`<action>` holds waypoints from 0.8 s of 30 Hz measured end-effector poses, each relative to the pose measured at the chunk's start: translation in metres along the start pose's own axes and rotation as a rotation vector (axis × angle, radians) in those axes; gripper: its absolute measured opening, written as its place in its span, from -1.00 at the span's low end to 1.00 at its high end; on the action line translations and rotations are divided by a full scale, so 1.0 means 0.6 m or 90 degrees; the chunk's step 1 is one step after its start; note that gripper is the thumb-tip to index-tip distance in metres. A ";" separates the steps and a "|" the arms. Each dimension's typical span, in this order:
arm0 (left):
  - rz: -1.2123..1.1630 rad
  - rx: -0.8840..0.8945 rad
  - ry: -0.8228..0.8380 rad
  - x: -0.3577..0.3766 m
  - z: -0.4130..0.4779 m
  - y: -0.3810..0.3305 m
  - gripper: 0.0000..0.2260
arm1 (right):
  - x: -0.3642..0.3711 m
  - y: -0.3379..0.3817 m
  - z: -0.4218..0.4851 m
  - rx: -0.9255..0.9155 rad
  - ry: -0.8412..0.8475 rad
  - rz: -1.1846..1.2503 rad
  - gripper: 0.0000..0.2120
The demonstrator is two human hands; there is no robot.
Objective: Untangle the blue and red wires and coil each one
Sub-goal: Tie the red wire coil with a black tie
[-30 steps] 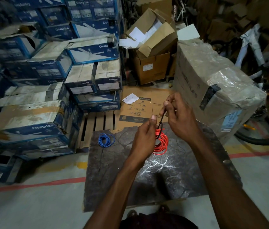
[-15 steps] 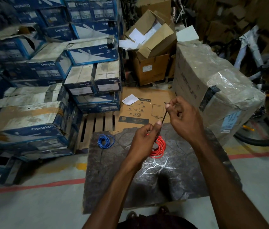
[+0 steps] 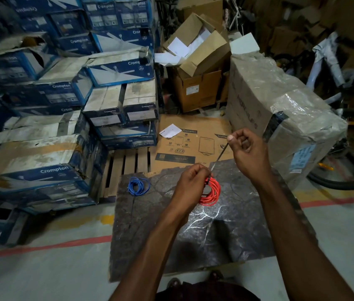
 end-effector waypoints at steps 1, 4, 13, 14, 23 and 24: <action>0.000 -0.004 0.001 0.003 -0.001 0.000 -0.78 | 0.001 -0.006 0.002 0.004 -0.005 -0.001 -0.88; 0.009 -0.020 0.009 0.013 -0.003 0.003 -0.76 | 0.008 -0.020 0.003 0.001 -0.009 0.005 -0.89; 0.031 -0.008 0.025 0.033 -0.007 -0.001 -0.80 | 0.022 -0.023 -0.006 -0.059 -0.050 -0.047 -0.86; 0.035 -0.012 0.026 0.034 -0.005 -0.001 -0.80 | 0.021 -0.017 -0.009 -0.077 -0.069 -0.062 -0.85; 0.005 -0.034 0.012 0.035 -0.001 0.018 -0.84 | 0.070 -0.042 -0.007 0.182 0.108 0.300 -0.87; -0.011 -0.044 0.012 0.039 0.001 0.025 -0.84 | 0.073 -0.042 -0.007 0.189 0.101 0.303 -0.88</action>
Point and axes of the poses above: each hand's wrist, its own z-axis towards the middle knuckle, its own x-axis out of the palm, y = z × x, the point moved 9 cm from there along z, towards the middle knuckle, and after that the axes turned 5 degrees about x, right-handed, at the moved point
